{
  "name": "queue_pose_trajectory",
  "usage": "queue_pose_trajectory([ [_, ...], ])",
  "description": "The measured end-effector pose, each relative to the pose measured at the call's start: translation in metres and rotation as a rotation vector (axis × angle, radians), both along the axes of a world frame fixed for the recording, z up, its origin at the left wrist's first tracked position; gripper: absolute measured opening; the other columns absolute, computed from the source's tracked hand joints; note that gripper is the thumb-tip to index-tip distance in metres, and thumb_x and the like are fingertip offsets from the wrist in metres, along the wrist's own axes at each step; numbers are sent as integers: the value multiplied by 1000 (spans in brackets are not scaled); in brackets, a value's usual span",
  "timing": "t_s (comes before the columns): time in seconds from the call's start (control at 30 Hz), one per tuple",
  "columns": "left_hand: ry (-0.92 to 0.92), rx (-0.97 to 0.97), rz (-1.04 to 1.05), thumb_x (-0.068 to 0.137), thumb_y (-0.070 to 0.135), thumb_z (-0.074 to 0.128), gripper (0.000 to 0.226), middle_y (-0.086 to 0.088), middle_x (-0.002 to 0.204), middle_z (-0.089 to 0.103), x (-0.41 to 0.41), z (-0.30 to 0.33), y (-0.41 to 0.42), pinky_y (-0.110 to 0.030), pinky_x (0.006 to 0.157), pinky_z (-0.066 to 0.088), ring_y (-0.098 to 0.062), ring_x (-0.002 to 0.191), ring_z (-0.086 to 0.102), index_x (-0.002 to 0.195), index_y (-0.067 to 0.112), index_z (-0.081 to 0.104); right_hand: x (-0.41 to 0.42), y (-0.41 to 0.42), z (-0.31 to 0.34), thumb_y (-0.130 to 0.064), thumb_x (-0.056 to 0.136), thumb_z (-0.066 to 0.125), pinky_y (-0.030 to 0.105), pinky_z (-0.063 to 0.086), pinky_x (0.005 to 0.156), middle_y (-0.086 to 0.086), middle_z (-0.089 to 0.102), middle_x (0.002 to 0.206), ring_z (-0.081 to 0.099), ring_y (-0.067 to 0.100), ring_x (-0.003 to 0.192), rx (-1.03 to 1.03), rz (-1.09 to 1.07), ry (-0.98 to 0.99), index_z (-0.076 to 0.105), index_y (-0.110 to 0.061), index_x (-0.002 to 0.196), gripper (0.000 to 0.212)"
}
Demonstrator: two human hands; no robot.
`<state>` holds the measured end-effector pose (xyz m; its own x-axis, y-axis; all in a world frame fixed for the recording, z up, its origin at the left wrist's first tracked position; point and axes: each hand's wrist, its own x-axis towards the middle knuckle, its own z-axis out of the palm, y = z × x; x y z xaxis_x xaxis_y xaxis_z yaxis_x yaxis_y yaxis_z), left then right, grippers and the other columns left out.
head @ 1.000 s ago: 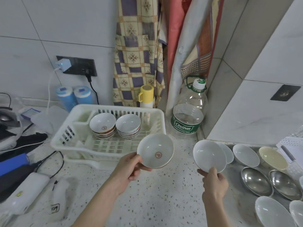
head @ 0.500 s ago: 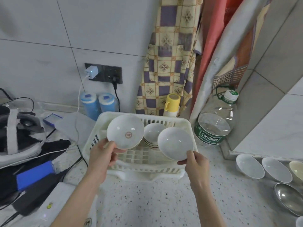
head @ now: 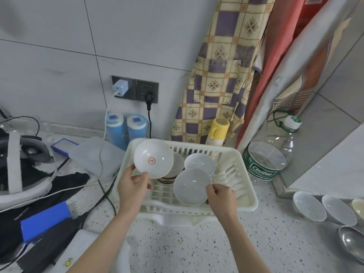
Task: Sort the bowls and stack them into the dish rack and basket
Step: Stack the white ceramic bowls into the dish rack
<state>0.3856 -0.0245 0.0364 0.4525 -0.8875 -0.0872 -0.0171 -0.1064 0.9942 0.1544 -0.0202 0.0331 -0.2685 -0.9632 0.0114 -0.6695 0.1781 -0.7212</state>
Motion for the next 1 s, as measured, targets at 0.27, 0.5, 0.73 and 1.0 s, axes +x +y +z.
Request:
queue_pose_trajectory([
  [0.27,-8,-25,3,86,9,60,35,8,67,73,2,-5,0,-21,50,45,-8,48,65,120,20,60,5,-16,-4,-22,83,47,18,31,41,-1,67,49,36,6,32,201,28,4,58,-3,50,40],
  [0.5,31,-43,8,86,8,60,33,13,68,73,1,-7,-3,-9,43,43,-6,42,62,117,20,61,3,-24,-1,-25,82,48,24,35,48,6,69,53,35,8,36,367,16,-171,70,3,72,37],
  [0.73,58,-45,-13,87,9,59,34,18,71,73,2,-9,-3,-10,44,44,-7,42,63,117,25,59,-2,-23,3,-11,85,49,18,26,37,13,67,53,28,11,34,388,42,-364,65,10,77,28],
  [1.0,72,-20,-41,86,12,60,36,14,73,75,5,-11,-5,-12,44,46,-10,45,64,121,21,61,-2,-27,8,-10,84,52,17,21,35,9,60,45,27,11,31,488,40,-364,60,1,75,16],
])
